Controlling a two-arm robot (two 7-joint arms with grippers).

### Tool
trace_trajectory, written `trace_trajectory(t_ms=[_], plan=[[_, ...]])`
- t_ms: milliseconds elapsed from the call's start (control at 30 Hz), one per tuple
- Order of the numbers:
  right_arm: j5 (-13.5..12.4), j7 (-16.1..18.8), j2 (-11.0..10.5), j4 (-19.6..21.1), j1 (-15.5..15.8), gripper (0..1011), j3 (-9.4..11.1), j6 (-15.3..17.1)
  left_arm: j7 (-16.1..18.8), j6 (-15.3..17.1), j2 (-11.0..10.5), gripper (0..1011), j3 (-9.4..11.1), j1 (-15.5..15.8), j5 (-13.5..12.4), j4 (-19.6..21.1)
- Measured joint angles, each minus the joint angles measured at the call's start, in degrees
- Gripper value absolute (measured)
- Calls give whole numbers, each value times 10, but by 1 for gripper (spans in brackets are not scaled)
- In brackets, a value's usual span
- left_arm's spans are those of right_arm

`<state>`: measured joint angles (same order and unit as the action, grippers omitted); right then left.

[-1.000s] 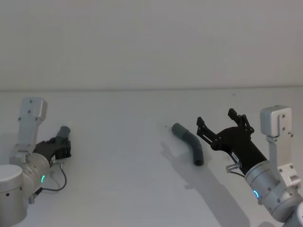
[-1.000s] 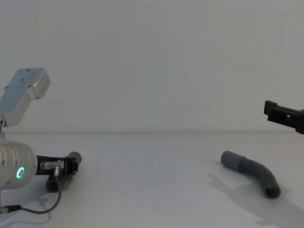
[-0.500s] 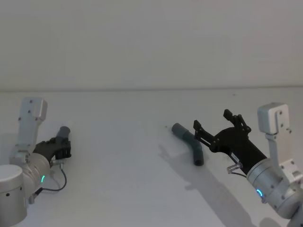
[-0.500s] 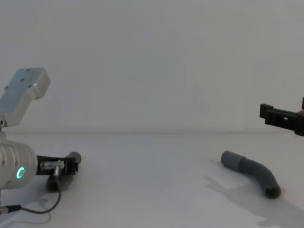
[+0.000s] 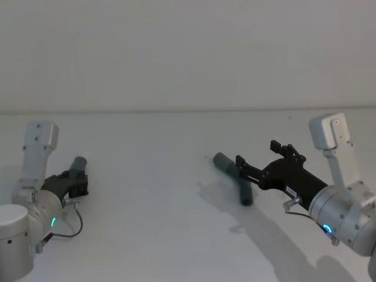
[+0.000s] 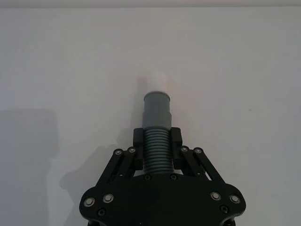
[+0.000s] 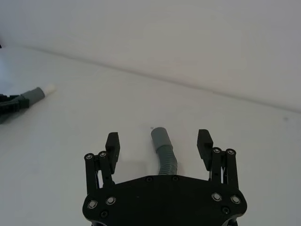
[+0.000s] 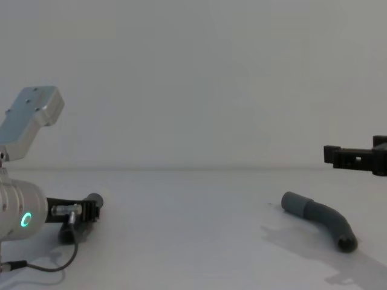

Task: Use both hands to pick up one end of the pipe from the table, align the ends, and insert them.

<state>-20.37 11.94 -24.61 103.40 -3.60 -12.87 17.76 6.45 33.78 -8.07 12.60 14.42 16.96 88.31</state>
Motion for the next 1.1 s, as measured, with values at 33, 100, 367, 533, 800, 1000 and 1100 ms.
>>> trace_trajectory(t_ms=[33,100,367,533,800,1000,1100], plan=[[-1,0,0,0,-1,1002,0,7,0,0,0,302,0,0,0,0],[-5,0,0,1,-7,1002,1,28,0,0,0,302,0,0,0,0],[-15,-12,9,2,-28,1002,6,94,0,0,0,302,0,0,0,0],[-18,-18,15,1,-37,1002,8,122,0,0,0,302,0,0,0,0],[-20,-22,19,-8,-57,1002,4,169,0,0,0,302,0,0,0,0],[-17,-15,21,-22,-74,1002,-7,187,0,0,0,302,0,0,0,0],[-14,-11,23,-31,-84,1002,-13,192,0,0,0,302,0,0,0,0]])
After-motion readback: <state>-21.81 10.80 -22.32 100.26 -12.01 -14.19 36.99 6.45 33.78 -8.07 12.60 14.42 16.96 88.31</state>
